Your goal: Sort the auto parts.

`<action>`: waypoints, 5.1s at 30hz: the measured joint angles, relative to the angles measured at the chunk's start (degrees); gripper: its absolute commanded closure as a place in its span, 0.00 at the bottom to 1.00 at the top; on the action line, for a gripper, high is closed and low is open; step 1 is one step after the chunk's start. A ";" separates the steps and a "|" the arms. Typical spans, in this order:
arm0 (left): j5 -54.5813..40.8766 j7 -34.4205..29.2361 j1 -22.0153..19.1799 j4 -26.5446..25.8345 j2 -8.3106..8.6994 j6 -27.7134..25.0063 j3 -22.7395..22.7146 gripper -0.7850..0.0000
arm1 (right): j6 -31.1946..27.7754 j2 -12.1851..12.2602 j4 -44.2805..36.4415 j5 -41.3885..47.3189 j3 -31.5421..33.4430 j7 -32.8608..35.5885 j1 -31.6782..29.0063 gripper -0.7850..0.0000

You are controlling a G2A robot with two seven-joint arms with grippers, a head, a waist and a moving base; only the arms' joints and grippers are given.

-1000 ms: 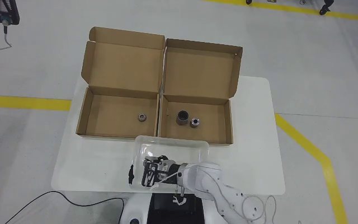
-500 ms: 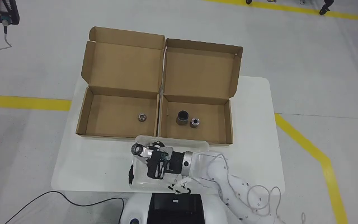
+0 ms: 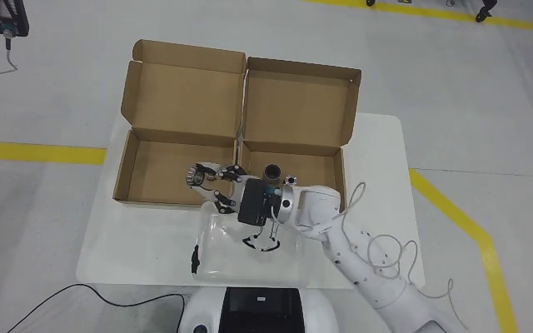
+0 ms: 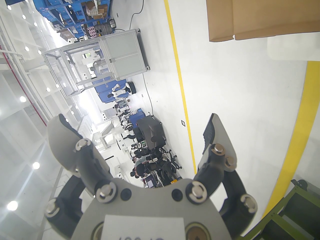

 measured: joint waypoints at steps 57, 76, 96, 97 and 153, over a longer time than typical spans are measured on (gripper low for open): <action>0.00 0.00 0.00 0.00 0.00 0.00 0.00 0.00 | 6.21 -7.18 25.70 9.41 -7.53 8.21 14.72 1.00; 0.00 0.00 0.00 0.00 0.00 0.00 0.00 0.00 | 4.02 -17.84 45.77 19.56 -19.21 29.21 26.32 1.00; 0.00 0.00 0.00 0.00 0.00 0.00 0.00 0.00 | 2.31 -27.24 64.25 22.80 -23.34 33.88 31.01 0.62; 0.00 0.00 0.00 0.00 0.00 0.00 0.00 0.00 | 2.44 -27.48 64.76 22.67 -23.39 33.90 31.15 0.54; 0.00 0.00 0.00 0.00 0.00 0.00 0.00 0.00 | 3.86 -8.46 9.41 1.90 8.04 32.06 2.33 0.00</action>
